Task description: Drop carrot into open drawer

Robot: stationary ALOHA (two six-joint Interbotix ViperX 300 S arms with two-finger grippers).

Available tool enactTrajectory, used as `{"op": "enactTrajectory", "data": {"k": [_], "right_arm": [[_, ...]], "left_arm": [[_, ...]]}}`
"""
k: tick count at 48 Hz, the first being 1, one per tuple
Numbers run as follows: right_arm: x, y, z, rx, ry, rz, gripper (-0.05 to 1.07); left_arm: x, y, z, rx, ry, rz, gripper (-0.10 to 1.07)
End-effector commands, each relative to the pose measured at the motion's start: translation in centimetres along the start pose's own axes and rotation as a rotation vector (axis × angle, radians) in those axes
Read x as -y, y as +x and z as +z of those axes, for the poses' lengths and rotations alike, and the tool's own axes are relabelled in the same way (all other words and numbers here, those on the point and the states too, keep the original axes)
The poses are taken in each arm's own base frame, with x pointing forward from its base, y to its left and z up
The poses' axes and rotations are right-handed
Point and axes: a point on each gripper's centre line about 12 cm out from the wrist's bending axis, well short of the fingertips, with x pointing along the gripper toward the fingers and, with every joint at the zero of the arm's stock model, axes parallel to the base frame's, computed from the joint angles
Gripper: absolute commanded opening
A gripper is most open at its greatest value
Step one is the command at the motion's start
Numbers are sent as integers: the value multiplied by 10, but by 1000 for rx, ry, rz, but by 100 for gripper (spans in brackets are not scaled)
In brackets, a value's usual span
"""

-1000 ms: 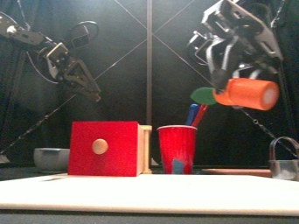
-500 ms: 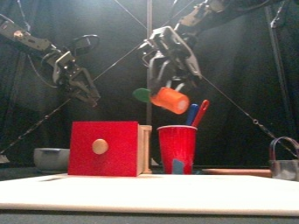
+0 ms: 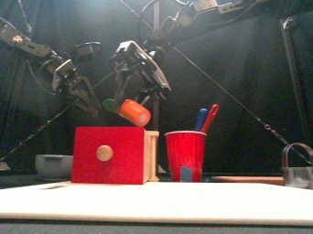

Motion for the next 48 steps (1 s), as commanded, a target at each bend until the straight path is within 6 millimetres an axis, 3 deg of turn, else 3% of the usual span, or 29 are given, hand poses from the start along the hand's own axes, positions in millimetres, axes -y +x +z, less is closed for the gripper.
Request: {"op": "enactTrajectory", "data": {"k": [1,30,48], "right_arm": [[-8,-14,10,32,11,34,68],[2,8,2,-33,35,4,70],[2,8,4,-28,29,0,84]], "left_arm": [[-1,-1,5,9,4,4,92],[-12,-28,10,68,6,50,92],[-12,-29,8,65,6,50,92]]}}
